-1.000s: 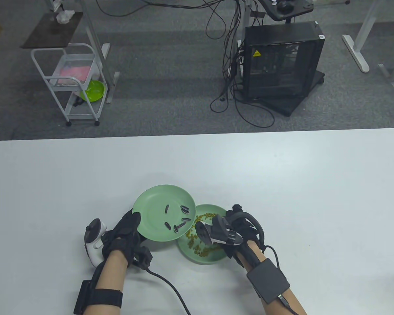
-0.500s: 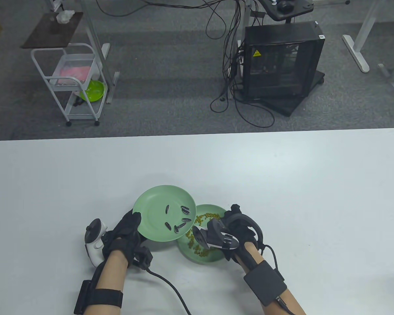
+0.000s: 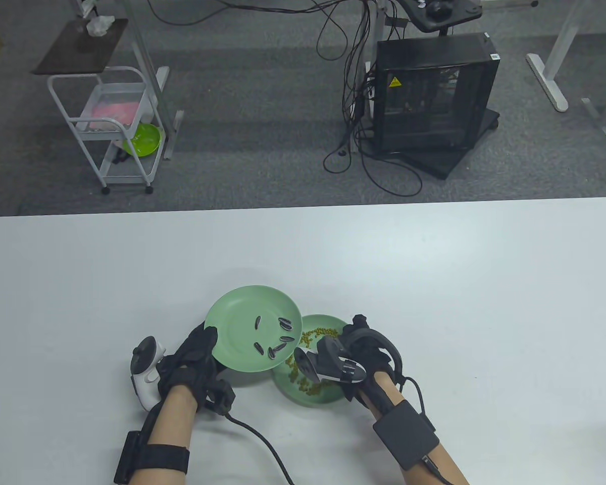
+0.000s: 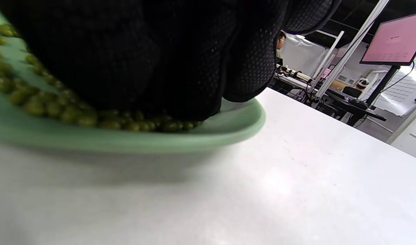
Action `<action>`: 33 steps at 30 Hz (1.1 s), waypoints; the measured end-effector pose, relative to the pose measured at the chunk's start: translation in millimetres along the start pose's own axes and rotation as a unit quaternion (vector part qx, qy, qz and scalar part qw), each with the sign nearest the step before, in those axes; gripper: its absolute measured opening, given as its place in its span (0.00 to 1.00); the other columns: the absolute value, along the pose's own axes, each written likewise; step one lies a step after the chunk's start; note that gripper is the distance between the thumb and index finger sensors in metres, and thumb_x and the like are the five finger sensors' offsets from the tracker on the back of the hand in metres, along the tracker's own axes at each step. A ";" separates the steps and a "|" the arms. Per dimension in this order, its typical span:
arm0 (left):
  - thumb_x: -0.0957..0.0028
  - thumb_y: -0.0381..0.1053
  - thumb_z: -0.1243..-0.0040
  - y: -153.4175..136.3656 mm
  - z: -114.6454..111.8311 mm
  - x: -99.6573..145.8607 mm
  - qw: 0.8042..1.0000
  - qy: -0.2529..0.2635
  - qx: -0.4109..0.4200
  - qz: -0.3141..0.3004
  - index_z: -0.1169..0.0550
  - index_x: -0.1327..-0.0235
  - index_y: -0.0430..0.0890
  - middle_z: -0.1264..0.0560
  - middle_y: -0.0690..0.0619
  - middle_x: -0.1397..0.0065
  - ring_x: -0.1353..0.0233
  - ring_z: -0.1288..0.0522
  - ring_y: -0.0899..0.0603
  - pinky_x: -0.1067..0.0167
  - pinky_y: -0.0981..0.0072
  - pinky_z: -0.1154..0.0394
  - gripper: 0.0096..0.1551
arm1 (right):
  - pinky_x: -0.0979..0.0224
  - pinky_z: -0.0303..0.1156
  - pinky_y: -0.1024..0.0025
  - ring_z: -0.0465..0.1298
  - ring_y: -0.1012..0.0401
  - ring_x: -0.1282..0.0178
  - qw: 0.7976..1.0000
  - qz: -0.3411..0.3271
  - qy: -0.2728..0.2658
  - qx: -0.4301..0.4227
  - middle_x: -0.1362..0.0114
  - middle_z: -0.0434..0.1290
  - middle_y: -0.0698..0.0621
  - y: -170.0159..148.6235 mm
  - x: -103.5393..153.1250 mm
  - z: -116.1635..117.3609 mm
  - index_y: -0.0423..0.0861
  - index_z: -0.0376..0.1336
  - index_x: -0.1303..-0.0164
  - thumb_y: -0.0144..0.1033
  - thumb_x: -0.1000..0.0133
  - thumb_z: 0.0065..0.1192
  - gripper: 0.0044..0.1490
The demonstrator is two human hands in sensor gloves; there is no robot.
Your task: Pick sunflower seeds with hand pinch into plate
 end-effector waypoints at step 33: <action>0.43 0.51 0.49 0.0 -0.7 -0.5 1.000 -0.003 0.000 -0.002 0.44 0.24 0.35 0.32 0.36 0.30 0.39 0.18 0.41 0.50 0.58 0.15 0.39 | 0.21 0.65 0.47 0.83 0.65 0.39 0.999 -0.016 -0.050 0.010 0.51 0.85 0.65 1.7 -2.6 -2.9 0.67 0.70 0.52 0.48 0.63 0.74 0.27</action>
Point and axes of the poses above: the tracker on the back of each hand, its own y axis roughly to the thumb side, its own x axis roughly from the fingertips to the wrist, z = x × y, the point moved 1 cm from there along -x, roughly from the wrist to the fingertips
